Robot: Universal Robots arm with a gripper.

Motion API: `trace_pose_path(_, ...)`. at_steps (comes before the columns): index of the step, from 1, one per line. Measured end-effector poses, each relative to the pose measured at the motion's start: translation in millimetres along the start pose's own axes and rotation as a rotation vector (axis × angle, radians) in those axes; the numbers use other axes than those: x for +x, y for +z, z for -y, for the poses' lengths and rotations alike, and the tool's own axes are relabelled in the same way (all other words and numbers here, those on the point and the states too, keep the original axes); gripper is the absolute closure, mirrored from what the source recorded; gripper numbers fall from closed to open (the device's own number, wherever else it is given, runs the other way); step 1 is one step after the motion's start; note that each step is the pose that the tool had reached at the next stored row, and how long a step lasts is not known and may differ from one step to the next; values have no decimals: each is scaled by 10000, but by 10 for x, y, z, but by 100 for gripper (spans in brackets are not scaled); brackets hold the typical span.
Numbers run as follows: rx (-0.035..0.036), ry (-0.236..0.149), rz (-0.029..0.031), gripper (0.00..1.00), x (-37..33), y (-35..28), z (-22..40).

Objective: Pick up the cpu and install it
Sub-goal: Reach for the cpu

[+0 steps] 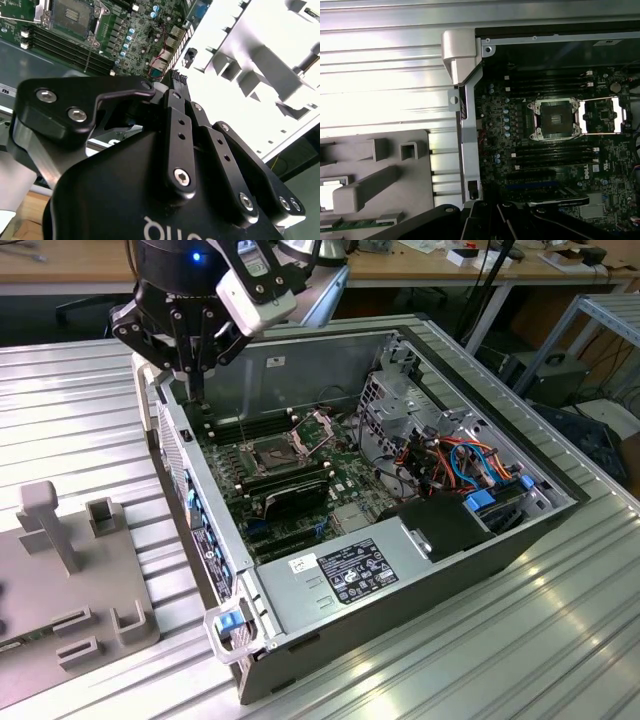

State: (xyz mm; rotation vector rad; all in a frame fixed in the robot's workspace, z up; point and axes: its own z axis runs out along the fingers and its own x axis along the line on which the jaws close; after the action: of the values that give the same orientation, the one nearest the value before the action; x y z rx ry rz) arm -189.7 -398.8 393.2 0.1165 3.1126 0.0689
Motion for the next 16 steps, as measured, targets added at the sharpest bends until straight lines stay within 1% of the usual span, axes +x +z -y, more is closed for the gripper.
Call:
trace_pose_path(4,-1,1,0,89,35,-1,2)
trace_pose_path(16,0,2,1,89,45,-1,3)
